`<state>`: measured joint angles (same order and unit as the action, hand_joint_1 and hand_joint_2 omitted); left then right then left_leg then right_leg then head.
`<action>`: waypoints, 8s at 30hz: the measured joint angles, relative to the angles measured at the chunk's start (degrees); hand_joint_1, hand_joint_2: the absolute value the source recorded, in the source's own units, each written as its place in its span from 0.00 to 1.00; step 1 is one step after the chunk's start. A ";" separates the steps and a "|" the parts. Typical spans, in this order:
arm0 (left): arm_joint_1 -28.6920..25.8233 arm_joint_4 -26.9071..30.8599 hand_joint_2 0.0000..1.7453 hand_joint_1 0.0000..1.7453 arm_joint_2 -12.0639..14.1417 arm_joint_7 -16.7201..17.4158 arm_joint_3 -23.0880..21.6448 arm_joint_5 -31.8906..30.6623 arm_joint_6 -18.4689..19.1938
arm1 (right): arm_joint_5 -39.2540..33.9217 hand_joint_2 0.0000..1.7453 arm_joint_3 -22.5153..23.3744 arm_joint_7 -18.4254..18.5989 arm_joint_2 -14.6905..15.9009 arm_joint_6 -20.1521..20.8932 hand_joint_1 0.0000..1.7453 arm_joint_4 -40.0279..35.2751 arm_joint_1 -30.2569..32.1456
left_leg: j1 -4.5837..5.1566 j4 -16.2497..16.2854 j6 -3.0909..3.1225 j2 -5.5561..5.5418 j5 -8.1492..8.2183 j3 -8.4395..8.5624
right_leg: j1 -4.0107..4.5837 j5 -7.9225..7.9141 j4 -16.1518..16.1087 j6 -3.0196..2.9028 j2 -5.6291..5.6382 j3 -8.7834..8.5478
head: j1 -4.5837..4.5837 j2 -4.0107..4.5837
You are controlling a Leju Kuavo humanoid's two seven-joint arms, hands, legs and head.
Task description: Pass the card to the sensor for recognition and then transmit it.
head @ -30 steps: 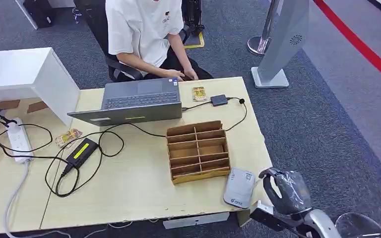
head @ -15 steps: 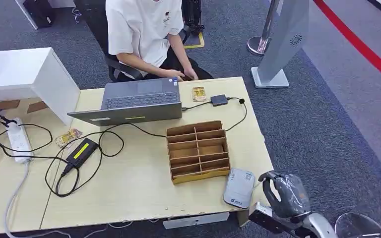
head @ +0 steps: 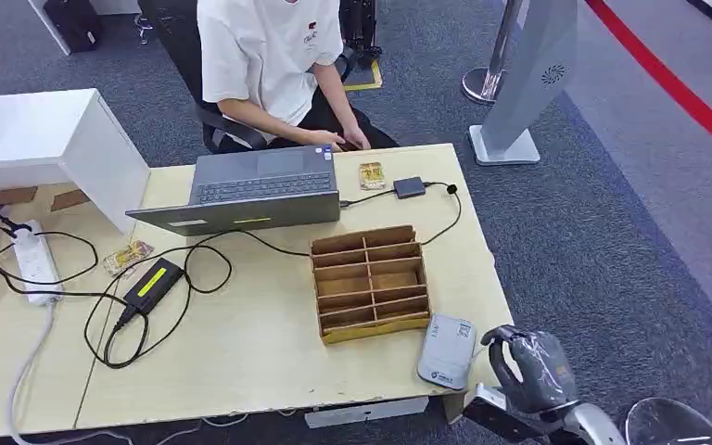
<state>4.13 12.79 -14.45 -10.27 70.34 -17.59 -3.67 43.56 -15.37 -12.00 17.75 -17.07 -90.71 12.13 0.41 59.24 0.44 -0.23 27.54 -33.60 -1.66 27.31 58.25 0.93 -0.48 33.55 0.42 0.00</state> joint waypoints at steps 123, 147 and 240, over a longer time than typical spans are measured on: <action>-0.05 0.00 1.00 0.00 -0.59 -3.50 1.66 3.43 1.42 | 7.11 1.00 -7.80 3.15 2.58 1.88 0.00 -0.60 -24.27 | -0.17 0.02 0.06 -0.18 0.05 -0.14 | 0.18 -0.06 -0.28 0.09 -0.10 -0.05 | 0.02 0.00; 0.33 0.00 1.00 0.00 -1.44 0.70 3.50 2.19 0.11 | 20.74 1.00 -20.45 10.20 1.19 -9.24 0.00 -9.36 -3.28 | -0.24 -0.01 0.04 0.07 0.15 0.08 | 0.23 0.05 -0.27 0.07 0.07 -0.22 | 0.02 0.00; 0.02 0.00 1.00 0.00 1.88 -7.72 -11.61 -16.61 4.00 | 15.30 1.00 -22.08 7.02 -22.56 -13.40 0.00 28.65 -21.83 | -0.34 0.00 -0.04 0.07 0.10 0.06 | 0.32 0.04 -0.26 0.06 0.08 -0.23 | 0.02 0.00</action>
<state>4.15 12.79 -12.57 -17.99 58.73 -34.21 0.33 58.86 -37.44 -4.98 -4.81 -30.47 -62.05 -9.71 0.07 59.24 0.41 -0.16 27.64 -33.53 -1.34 27.35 57.99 0.98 -0.40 33.32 0.44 0.00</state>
